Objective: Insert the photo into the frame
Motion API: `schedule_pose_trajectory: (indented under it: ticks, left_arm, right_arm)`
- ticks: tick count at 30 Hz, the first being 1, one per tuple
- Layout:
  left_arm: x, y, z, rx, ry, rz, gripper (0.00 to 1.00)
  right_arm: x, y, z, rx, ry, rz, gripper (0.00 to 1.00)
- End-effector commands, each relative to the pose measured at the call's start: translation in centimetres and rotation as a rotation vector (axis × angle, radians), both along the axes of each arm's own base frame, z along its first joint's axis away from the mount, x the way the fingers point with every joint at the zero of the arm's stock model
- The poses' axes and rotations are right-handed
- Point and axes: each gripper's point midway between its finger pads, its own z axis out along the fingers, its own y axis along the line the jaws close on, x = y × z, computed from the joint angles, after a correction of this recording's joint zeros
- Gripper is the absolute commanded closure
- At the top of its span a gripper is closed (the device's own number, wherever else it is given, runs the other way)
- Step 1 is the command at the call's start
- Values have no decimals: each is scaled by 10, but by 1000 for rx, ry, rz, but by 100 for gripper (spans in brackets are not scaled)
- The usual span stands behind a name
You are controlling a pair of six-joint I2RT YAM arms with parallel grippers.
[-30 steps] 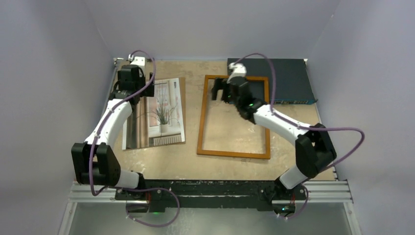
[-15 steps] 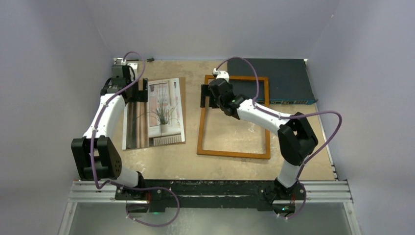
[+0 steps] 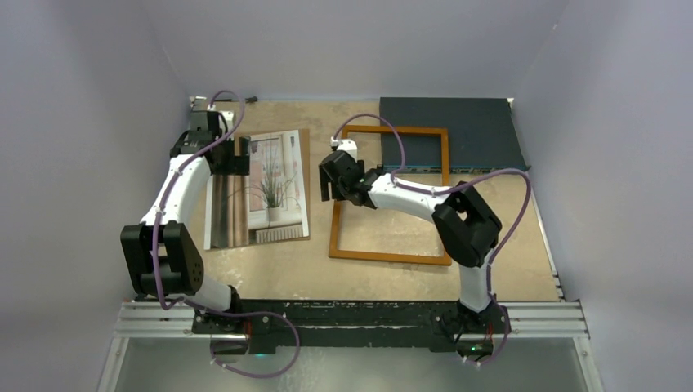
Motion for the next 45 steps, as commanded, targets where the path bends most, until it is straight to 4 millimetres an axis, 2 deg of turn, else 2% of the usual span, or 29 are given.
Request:
schedule_pose_trajectory:
  ticks: [1,10,14,17,19,20,28,30,33,35,39,42,45]
  left_arm:
    - [-2,-2,3,-12,5,-9,1]
    - [-8,0,13,-2,1,-7,1]
    - [-12,-2,13,-9,5,-13,2]
    - [-14,-5,8,-22,20,-18,2]
    - [-16,-7,4,-34,30,-25,4]
    - [-17,-8,3,-39,35,-29,4]
    - [-21,-15,11,-65,31,-60,4]
    - [-23,-19,13,-83,26,-69,5]
    - [-22,-27,17,-121,14,-97,8]
    - [-20,-36,19,-158,8,-137,7]
    - [-19,-70,23,-310,-4,-267,4]
    - [-19,-100,29,-463,-7,-373,3]
    - [-18,-125,42,-603,-37,-467,1]
  right_arm:
    - [13,-1,-2,-2,-22,-68,25]
    - [21,2,-35,-58,6,-103,44]
    - [24,9,-28,-41,-9,-98,69]
    - [27,18,-5,-6,-34,-80,89]
    - [27,25,19,36,-53,-61,99]
    - [26,30,32,59,-66,-50,100]
    - [10,54,159,312,-171,55,100]
    - [-2,60,206,405,-198,116,100]
    - [-23,64,268,531,-235,211,100]
    - [-45,66,301,627,-222,295,100]
    - [-83,67,363,793,-263,465,100]
    - [-117,68,397,920,-252,627,100]
    - [-143,63,421,1039,-237,741,100]
